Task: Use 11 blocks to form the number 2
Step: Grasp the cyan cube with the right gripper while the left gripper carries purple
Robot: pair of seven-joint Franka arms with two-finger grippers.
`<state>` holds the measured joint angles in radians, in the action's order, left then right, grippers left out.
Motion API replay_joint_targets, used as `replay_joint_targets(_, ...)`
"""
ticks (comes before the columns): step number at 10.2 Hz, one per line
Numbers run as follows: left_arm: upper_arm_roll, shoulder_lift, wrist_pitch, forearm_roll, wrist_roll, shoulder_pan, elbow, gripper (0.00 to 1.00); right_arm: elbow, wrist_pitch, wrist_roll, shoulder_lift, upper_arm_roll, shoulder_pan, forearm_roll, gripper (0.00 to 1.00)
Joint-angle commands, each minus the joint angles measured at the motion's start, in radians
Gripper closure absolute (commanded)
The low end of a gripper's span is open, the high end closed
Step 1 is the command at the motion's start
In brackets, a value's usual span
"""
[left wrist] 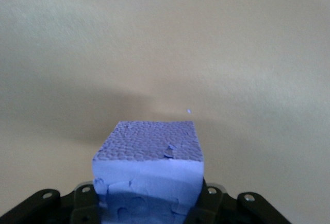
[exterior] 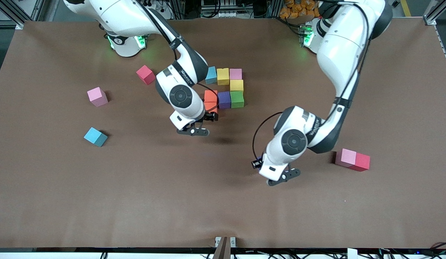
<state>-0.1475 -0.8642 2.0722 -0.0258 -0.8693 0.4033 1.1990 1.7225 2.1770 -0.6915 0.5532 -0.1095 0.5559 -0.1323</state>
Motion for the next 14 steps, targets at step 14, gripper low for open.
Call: replay_joint_targets(14,0.217,0.005,0.023,0.119,-0.025,0.322,0.007,0.69,-0.024,-0.114,0.231,-0.009,0.049,-0.514,0.138,0.00)
